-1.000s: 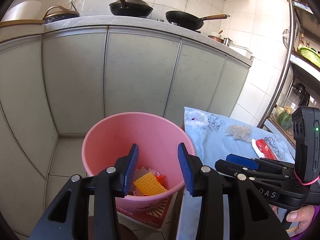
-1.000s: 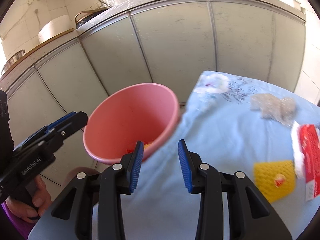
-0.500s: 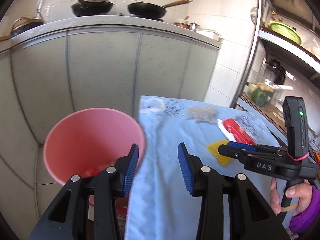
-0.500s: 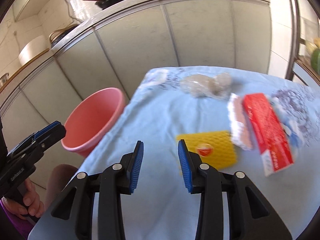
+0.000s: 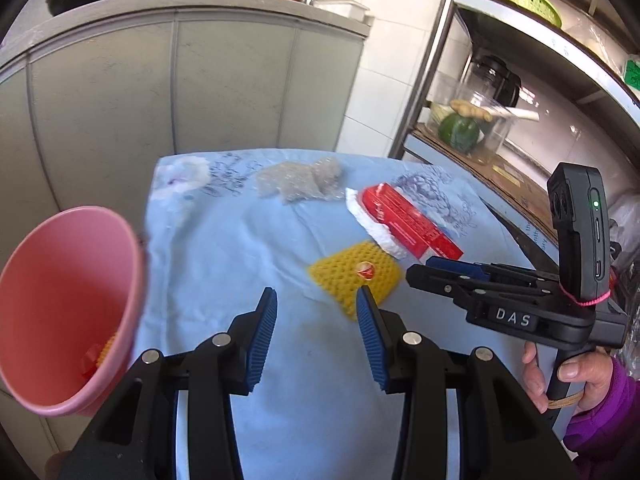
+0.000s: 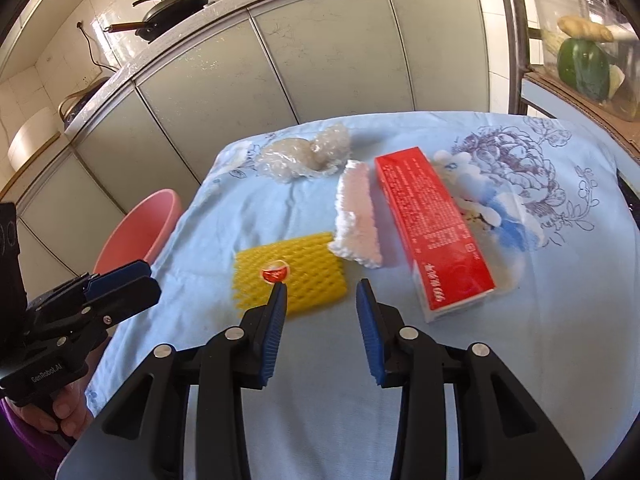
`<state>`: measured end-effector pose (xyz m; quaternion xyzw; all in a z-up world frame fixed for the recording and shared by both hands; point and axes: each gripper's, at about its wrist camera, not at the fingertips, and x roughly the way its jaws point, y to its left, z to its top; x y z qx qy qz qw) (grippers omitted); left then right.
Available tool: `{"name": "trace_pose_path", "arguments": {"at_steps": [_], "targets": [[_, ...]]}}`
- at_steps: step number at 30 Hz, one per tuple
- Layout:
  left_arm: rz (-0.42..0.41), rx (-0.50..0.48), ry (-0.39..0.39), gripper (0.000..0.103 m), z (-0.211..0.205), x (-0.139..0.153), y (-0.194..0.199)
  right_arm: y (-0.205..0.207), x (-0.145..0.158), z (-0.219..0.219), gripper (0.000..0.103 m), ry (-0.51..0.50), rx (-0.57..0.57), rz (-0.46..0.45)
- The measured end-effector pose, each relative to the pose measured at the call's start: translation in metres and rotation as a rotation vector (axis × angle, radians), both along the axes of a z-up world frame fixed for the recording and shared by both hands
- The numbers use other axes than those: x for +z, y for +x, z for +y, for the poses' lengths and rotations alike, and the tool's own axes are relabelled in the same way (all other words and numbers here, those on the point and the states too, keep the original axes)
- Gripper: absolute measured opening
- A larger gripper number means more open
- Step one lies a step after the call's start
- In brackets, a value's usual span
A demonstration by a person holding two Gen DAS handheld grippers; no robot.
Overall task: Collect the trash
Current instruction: 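Move both tools back over the table toward the second yellow foam net, then grasp the yellow foam net with the left gripper while the right gripper grasps the white foam strip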
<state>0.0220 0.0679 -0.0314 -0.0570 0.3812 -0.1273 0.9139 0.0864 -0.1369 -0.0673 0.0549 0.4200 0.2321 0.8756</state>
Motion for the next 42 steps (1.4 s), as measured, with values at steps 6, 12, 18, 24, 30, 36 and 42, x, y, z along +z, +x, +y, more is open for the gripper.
{"name": "trace_pose_path", "arguments": {"at_steps": [6,12,18,24,30,36,42], "targets": [[0.026,-0.069,0.055,0.04,-0.028,-0.007,0.024,-0.001,-0.007,-0.008,0.037,-0.015,-0.012,0.007],[0.025,-0.126,0.127,0.041,-0.051,-0.011,0.052,-0.001,-0.006,-0.01,0.037,-0.006,-0.016,0.001],[0.062,-0.175,0.214,0.041,-0.064,-0.028,0.075,-0.001,-0.007,-0.01,0.037,-0.003,-0.019,0.008],[0.069,-0.169,0.216,0.044,-0.062,-0.038,0.076,-0.001,-0.008,-0.009,0.037,-0.014,-0.024,0.012],[0.056,-0.143,0.256,0.046,-0.064,-0.04,0.07,-0.001,-0.008,-0.011,0.037,-0.013,-0.039,0.015],[0.048,-0.128,0.263,0.037,-0.063,-0.039,0.059,-0.002,-0.006,-0.011,0.037,-0.025,-0.039,-0.001],[0.046,-0.13,0.224,0.008,-0.06,-0.034,0.043,-0.002,-0.005,-0.011,0.037,-0.026,-0.036,-0.003]]}}
